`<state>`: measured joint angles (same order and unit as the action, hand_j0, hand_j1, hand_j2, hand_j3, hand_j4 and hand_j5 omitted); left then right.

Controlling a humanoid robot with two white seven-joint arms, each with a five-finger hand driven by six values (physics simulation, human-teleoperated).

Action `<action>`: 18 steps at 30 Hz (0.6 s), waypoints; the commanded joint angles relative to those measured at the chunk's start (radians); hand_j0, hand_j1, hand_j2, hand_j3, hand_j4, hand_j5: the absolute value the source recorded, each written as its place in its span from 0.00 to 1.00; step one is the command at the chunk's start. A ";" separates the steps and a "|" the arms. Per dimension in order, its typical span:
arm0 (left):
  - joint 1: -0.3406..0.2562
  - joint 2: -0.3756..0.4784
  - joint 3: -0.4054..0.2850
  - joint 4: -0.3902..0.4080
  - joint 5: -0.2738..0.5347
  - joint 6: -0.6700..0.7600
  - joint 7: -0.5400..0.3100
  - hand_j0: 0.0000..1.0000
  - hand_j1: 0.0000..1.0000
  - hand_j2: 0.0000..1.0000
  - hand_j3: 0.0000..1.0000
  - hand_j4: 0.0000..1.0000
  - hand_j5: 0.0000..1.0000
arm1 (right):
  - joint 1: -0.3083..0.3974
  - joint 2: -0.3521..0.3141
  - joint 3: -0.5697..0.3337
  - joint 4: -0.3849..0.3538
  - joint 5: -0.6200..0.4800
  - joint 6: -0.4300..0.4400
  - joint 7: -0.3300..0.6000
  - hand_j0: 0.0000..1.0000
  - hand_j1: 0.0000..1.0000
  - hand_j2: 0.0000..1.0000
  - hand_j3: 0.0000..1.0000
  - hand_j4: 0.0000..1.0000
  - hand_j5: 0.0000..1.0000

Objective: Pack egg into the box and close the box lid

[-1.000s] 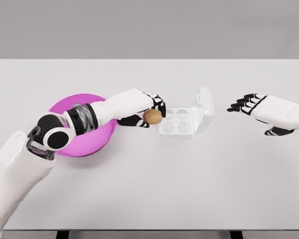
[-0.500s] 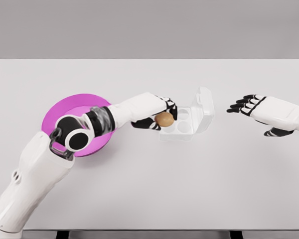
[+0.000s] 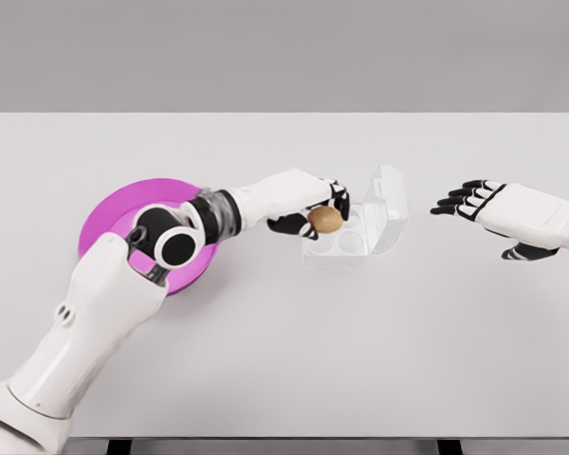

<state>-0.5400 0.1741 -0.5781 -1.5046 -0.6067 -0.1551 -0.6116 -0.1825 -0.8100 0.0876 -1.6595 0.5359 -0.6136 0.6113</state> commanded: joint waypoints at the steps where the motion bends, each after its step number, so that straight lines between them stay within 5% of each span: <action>1: 0.000 -0.018 -0.008 0.030 0.001 -0.001 0.001 0.31 0.31 0.31 0.31 0.31 0.31 | 0.000 -0.001 0.000 0.000 -0.005 0.003 0.000 1.00 1.00 1.00 1.00 1.00 1.00; 18: -0.043 -0.054 -0.023 0.103 -0.002 -0.052 0.001 0.33 0.33 0.33 0.33 0.33 0.33 | 0.000 -0.001 0.000 0.003 -0.005 0.003 0.000 1.00 1.00 1.00 1.00 1.00 1.00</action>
<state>-0.5829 0.1228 -0.6019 -1.4042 -0.6124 -0.2063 -0.6115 -0.1825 -0.8104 0.0876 -1.6565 0.5360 -0.6136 0.6113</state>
